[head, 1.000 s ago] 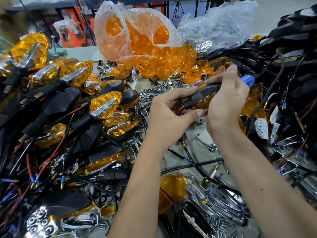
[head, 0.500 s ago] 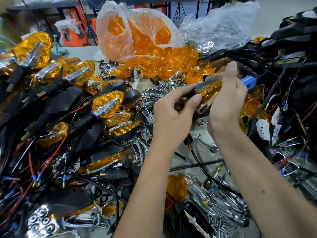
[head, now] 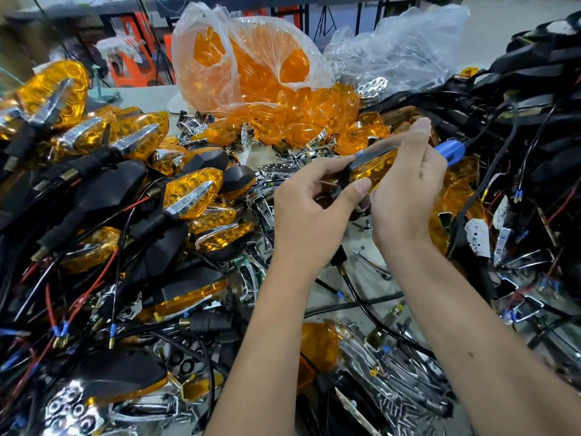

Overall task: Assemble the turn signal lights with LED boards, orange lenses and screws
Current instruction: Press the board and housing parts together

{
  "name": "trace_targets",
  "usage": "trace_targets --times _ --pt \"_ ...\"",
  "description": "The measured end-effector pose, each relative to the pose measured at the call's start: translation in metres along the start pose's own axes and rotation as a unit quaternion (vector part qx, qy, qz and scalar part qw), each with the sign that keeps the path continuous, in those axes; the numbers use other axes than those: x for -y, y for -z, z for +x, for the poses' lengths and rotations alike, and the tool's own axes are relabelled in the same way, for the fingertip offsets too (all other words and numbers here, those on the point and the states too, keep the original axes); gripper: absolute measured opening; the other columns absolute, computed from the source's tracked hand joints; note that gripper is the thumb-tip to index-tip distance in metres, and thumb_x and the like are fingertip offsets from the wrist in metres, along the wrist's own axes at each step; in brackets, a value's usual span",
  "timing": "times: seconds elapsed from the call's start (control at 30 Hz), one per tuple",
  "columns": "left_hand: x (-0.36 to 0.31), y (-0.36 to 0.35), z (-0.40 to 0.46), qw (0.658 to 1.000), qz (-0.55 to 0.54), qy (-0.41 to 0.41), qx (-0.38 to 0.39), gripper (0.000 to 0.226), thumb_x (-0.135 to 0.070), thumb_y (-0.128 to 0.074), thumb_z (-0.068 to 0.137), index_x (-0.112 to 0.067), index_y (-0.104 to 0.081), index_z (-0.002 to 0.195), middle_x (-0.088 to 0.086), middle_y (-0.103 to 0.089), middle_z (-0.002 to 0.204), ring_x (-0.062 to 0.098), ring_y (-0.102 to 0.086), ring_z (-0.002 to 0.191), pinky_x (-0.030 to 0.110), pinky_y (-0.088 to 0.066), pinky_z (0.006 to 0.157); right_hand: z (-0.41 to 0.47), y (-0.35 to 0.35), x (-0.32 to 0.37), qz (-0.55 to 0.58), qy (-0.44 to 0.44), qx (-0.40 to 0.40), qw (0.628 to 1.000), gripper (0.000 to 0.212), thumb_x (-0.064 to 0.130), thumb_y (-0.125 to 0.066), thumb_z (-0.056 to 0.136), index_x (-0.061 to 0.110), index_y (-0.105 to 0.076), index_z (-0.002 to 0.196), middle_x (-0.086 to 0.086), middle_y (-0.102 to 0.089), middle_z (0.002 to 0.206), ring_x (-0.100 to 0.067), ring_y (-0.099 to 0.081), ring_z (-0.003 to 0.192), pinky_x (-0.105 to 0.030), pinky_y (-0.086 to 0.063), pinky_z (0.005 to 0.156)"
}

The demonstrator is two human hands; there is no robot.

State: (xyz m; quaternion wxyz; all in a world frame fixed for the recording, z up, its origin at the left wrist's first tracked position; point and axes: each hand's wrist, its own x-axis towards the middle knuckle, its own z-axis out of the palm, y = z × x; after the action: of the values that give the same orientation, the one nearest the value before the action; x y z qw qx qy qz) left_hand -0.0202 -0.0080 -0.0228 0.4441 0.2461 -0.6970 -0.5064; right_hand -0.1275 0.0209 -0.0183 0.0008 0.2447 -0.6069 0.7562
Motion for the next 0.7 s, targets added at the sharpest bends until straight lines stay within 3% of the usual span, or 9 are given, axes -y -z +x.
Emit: trace_targets --times 0.07,0.13,0.27,0.37,0.5,0.6,0.7 --pt "0.0002 -0.0045 -0.0017 1.000 0.022 -0.004 0.007 0.016 -0.020 -0.078 0.091 -0.021 -0.076 0.107 -0.008 -0.076 0.094 0.009 -0.073 0.088 0.035 -0.060 0.083 0.0009 0.0005 -0.0008 0.022 -0.038 -0.024 0.999 0.067 0.051 -0.034 0.104 -0.001 -0.058 0.068 0.011 -0.037 0.047 -0.015 -0.038 0.049 -0.042 -0.037 0.053" --pt "0.0010 -0.0082 -0.0034 0.999 0.037 -0.007 0.013 0.017 -0.026 -0.078 0.091 -0.019 -0.076 0.106 -0.007 -0.075 0.093 0.011 -0.072 0.088 0.038 -0.060 0.082 0.0022 0.0018 -0.0027 0.013 -0.057 -0.038 0.998 0.071 0.052 -0.034 0.100 -0.011 -0.055 0.074 0.003 -0.039 0.050 -0.022 -0.039 0.053 -0.048 -0.041 0.057" --pt "0.0017 -0.0077 -0.0033 0.999 0.031 -0.015 0.006 0.016 -0.027 -0.079 0.089 -0.020 -0.076 0.102 -0.007 -0.075 0.091 0.010 -0.072 0.084 0.037 -0.061 0.078 0.0013 0.0030 -0.0016 0.008 -0.044 -0.043 0.998 0.055 0.046 -0.034 0.102 0.014 -0.055 0.063 0.015 -0.032 0.042 -0.006 -0.031 0.044 -0.032 -0.032 0.053" --pt "0.0008 -0.0085 -0.0032 1.000 0.022 -0.019 0.013 0.010 -0.023 -0.077 0.090 -0.022 -0.073 0.100 -0.006 -0.074 0.090 0.014 -0.072 0.083 0.038 -0.061 0.077 0.0005 0.0038 -0.0016 -0.023 -0.014 -0.054 0.998 0.060 0.041 -0.033 0.106 0.005 -0.053 0.062 0.015 -0.031 0.039 -0.007 -0.029 0.040 -0.021 -0.028 0.048" --pt "0.0027 -0.0109 -0.0033 0.999 0.041 -0.018 0.016 0.008 -0.020 -0.076 0.092 -0.025 -0.070 0.095 -0.008 -0.073 0.086 0.012 -0.071 0.080 0.033 -0.060 0.074 0.0001 0.0053 -0.0022 -0.040 -0.007 -0.055 0.998 0.057 0.036 -0.034 0.107 0.024 -0.039 0.051 0.015 -0.034 0.038 -0.008 -0.031 0.040 -0.027 -0.031 0.051" --pt "0.0045 -0.0104 -0.0022 0.998 0.052 -0.013 0.015 0.010 -0.019 -0.076 0.093 -0.026 -0.069 0.093 -0.011 -0.071 0.083 0.007 -0.068 0.076 0.021 -0.053 0.069 -0.0009 0.0043 -0.0035 -0.054 -0.003 -0.053 0.997 0.058 0.036 -0.034 0.105 0.021 -0.042 0.050 0.015 -0.036 0.038 -0.009 -0.035 0.040 -0.028 -0.034 0.052" --pt "0.0057 -0.0111 -0.0019 0.999 0.044 -0.002 0.011 0.008 -0.018 -0.077 0.093 -0.023 -0.070 0.091 -0.013 -0.070 0.080 0.005 -0.066 0.073 0.019 -0.051 0.068 -0.0015 0.0033 -0.0036 -0.048 -0.005 -0.054 0.997 0.060 0.038 -0.034 0.103 0.020 -0.048 0.047 0.014 -0.040 0.040 -0.009 -0.036 0.040 -0.028 -0.037 0.050"
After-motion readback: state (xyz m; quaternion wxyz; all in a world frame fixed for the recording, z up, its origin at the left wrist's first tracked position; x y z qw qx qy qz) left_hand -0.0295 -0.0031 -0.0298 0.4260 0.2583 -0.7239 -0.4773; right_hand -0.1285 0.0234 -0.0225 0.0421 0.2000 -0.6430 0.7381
